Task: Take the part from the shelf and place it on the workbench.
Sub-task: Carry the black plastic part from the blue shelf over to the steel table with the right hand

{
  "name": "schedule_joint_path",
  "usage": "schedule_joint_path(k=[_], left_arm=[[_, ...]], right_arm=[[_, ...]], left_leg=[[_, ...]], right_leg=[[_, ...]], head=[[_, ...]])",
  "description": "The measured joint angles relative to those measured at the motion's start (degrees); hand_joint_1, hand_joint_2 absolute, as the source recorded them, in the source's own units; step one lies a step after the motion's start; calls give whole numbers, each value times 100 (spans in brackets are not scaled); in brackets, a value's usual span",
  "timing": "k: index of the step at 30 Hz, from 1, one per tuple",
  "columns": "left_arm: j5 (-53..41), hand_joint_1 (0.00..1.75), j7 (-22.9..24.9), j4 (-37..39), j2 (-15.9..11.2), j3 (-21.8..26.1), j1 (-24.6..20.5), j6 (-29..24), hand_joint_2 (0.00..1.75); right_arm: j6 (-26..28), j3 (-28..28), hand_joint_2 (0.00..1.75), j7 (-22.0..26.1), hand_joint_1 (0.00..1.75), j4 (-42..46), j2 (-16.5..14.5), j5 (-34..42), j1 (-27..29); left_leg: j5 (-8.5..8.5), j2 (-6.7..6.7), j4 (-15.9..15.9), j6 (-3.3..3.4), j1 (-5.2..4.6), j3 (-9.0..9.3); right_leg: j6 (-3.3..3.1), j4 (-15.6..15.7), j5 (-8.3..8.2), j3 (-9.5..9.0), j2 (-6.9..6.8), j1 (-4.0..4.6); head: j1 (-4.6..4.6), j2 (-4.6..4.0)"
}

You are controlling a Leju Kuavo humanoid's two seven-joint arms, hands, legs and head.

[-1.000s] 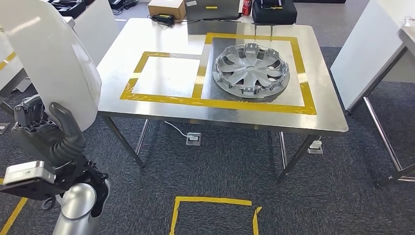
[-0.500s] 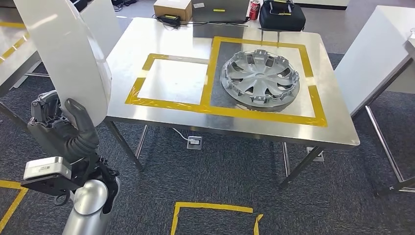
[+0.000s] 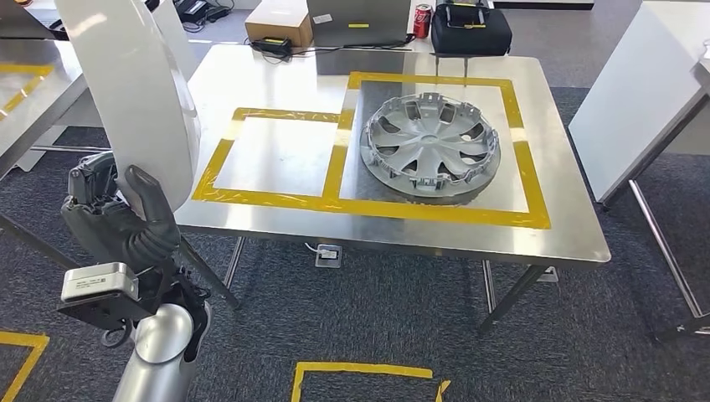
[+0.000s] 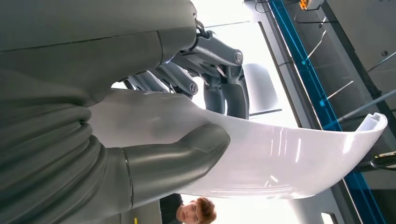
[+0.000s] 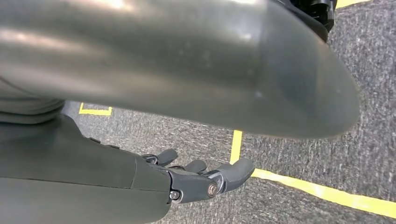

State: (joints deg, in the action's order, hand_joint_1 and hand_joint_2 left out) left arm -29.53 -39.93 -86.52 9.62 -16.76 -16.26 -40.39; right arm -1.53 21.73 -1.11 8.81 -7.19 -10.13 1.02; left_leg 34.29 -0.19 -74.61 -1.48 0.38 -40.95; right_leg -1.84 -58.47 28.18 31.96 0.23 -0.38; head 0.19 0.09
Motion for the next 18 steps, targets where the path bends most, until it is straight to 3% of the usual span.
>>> schedule_joint_path(k=[3, 4, 5, 9, 10, 13, 14, 15, 16, 18], left_arm=[[-4, 175, -1, 22, 2, 0, -8, 0, 175], [-14, 175, 0, 30, 3, 0, -12, 0, 175], [-28, 175, 0, 38, 7, 0, -13, 0, 175], [-86, 175, -2, 69, 36, 3, -25, 0, 175], [-92, 175, -2, 81, 45, 4, -42, 0, 175], [-95, 175, 3, 158, 62, 1, -85, 0, 175], [-95, 175, 7, 198, 63, -1, -88, 0, 175], [-96, 175, 10, 238, 63, -3, -93, 0, 175], [-96, 175, 14, 276, 63, -5, -104, 0, 175], [-109, 175, 22, 343, 64, -11, -149, 0, 175]], right_arm=[[0, 0, 0, 0, 0, 0, 0, -2, -3], [-1, 0, 0, -1, 0, 0, 0, -7, -8], [-1, -1, 0, -4, 0, 0, 0, -14, -10], [-9, -4, 0, -15, 0, 1, 2, -57, -20], [-13, -6, 0, -17, 0, 2, 3, -61, -32], [-17, -10, 0, -31, 0, 2, 4, -52, -53], [-18, -11, 0, -35, 0, 2, 4, -49, -47], [-19, -11, 0, -37, 0, 2, 4, -45, -40], [-19, -11, 0, -37, 0, 2, 4, -42, -35], [-20, -11, 0, -33, 0, 2, 4, -48, -34]], left_leg=[[-733, 4, 1063, 66, -19, 303], [-843, 5, 1335, 93, -35, 393], [-897, 7, 1490, 128, -49, 440], [-890, -3, 1582, 256, -20, 589], [-875, -3, 1598, 280, -6, 643], [-788, -1, 1613, 317, 1, 726], [-752, -6, 1613, 316, 0, 758], [-714, -11, 1612, 310, 1, 800], [-671, -17, 1611, 297, 2, 856], [-579, -20, 1605, 252, -1, 974]], right_leg=[[38, -6, 134, -163, 13, 8], [68, -5, 175, -189, 15, 12], [105, -9, 202, -206, 15, 15], [233, -181, 259, -214, 7, 27], [264, -405, 323, -94, 5, 19], [348, -1403, 694, 589, 2, -7], [360, -1569, 744, 759, 2, -14], [361, -1542, 673, 834, 2, -19], [355, -1302, 461, 802, 1, -24], [319, -529, -47, 564, -7, -19]], head=[[0, 0], [1, 0], [-1, 0], [11, 0], [21, 0], [45, 0], [46, 0], [46, 0], [48, 0], [46, 0]])
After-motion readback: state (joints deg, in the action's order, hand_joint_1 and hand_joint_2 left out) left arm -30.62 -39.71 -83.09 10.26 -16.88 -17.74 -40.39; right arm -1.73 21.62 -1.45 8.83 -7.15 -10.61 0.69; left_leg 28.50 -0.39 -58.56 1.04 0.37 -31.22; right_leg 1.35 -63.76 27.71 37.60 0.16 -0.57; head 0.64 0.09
